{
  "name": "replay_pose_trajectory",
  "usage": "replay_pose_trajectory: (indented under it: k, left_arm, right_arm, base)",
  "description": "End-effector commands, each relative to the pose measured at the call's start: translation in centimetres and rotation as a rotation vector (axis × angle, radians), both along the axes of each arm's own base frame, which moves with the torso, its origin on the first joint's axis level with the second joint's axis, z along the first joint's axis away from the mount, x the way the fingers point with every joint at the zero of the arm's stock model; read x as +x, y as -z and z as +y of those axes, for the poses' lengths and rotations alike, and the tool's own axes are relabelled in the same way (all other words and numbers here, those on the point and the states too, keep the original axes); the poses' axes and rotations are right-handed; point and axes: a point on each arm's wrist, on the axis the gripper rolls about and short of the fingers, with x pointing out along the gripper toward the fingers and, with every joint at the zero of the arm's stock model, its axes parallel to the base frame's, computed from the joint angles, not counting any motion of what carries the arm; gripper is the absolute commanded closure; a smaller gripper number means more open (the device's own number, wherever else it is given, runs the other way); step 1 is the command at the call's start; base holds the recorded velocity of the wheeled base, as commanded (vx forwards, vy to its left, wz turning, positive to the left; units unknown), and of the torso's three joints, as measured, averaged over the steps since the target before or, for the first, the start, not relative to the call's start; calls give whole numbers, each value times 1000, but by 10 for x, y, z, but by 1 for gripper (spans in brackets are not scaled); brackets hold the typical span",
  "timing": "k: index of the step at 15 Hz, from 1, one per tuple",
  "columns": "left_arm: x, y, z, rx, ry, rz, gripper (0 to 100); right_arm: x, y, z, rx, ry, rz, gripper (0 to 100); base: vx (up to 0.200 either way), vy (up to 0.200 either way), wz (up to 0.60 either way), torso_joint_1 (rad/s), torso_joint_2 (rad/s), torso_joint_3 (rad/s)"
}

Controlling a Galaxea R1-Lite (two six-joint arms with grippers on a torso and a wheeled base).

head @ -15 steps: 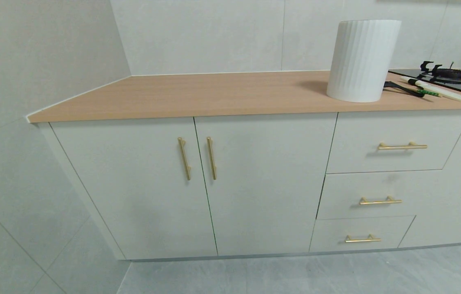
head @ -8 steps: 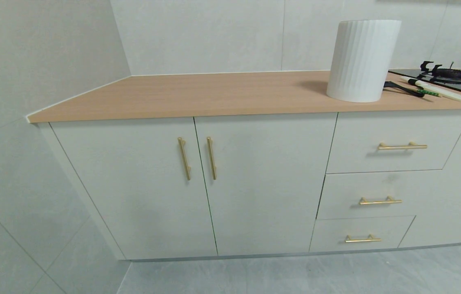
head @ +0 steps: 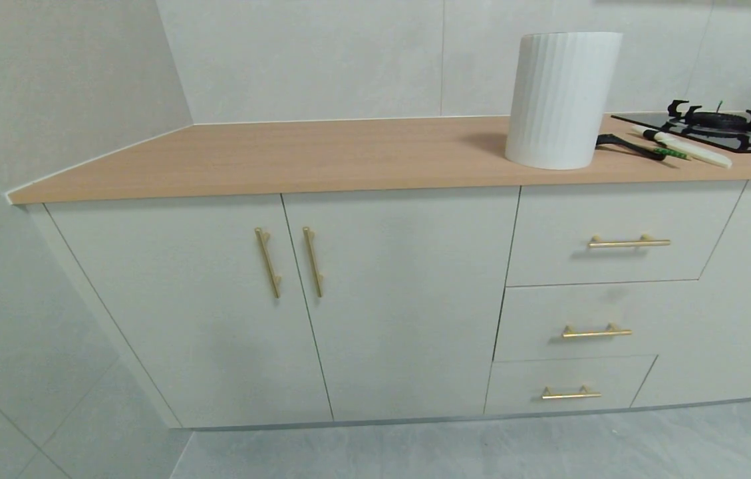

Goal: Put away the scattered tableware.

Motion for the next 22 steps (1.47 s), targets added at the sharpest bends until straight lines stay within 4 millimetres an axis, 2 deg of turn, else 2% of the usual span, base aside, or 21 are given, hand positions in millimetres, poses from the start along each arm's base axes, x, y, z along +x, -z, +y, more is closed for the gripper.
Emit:
replay_pose_trajectory:
  k: [1,9,22]
  left_arm:
    - [0,0,0,0,-1,1,0]
    - [0,0,0,0,-1,1,0]
    - [0,0,0,0,-1,1,0]
  right_arm:
    - [0,0,0,-1,0,2,0]
    - [0,0,0,-1,-2,2,0]
    - [0,0,0,-1,1,2,0]
  base:
    - [0,-200,0,2,7,-2]
    - [0,-200,0,1,2,3]
    - [0,0,0,0,0,0]
